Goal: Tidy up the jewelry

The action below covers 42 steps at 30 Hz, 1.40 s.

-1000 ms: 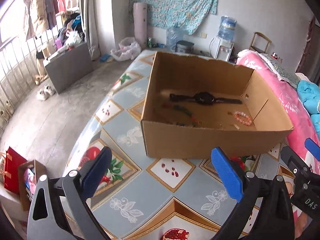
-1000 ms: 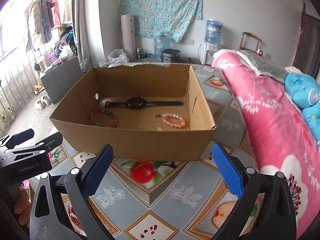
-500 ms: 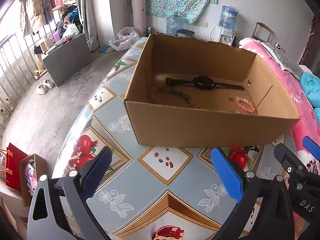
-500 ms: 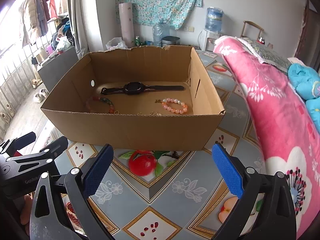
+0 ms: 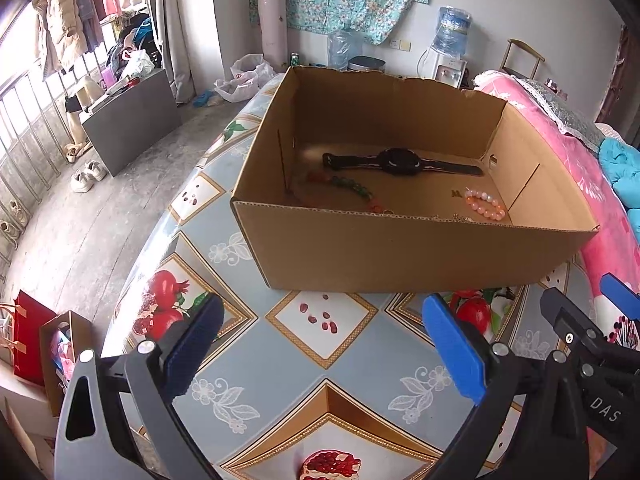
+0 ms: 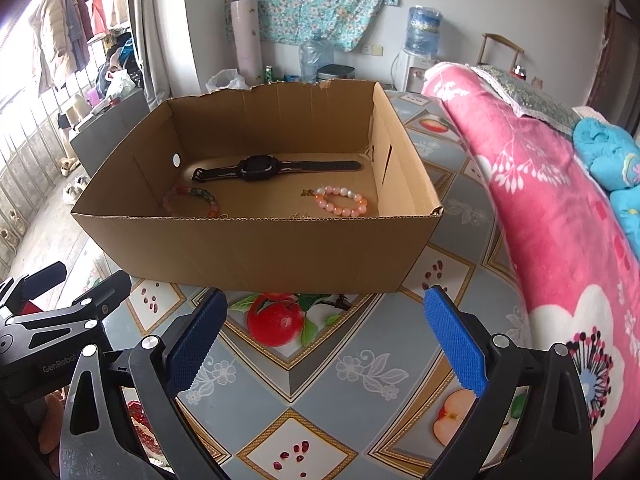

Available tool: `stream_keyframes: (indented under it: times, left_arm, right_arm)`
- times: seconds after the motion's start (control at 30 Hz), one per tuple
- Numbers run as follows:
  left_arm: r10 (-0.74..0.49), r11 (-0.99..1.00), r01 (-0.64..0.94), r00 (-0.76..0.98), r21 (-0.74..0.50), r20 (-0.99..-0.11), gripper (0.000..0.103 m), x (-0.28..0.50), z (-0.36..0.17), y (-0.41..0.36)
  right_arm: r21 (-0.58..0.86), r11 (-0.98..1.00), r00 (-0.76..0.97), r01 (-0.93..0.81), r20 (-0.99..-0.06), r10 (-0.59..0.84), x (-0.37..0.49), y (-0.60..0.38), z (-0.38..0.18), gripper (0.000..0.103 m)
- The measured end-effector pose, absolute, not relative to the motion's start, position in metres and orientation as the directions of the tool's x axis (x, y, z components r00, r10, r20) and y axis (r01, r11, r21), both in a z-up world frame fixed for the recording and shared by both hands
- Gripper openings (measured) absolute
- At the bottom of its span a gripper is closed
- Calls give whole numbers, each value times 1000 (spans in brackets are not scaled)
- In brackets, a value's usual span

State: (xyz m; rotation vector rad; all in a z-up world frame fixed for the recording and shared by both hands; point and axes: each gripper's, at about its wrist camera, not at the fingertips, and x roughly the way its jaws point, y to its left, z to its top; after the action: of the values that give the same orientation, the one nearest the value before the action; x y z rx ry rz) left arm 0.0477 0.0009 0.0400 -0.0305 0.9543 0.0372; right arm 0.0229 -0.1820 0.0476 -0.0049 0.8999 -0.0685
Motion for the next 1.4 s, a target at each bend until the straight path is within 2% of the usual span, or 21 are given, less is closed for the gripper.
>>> stream_keyframes:
  times: [1.4]
  left_arm:
    - [24,998,-55,565,-9,-825,98,45,39,0]
  right_arm:
    - [-31,998,619,59,-783,-61,22,-180,48,95]
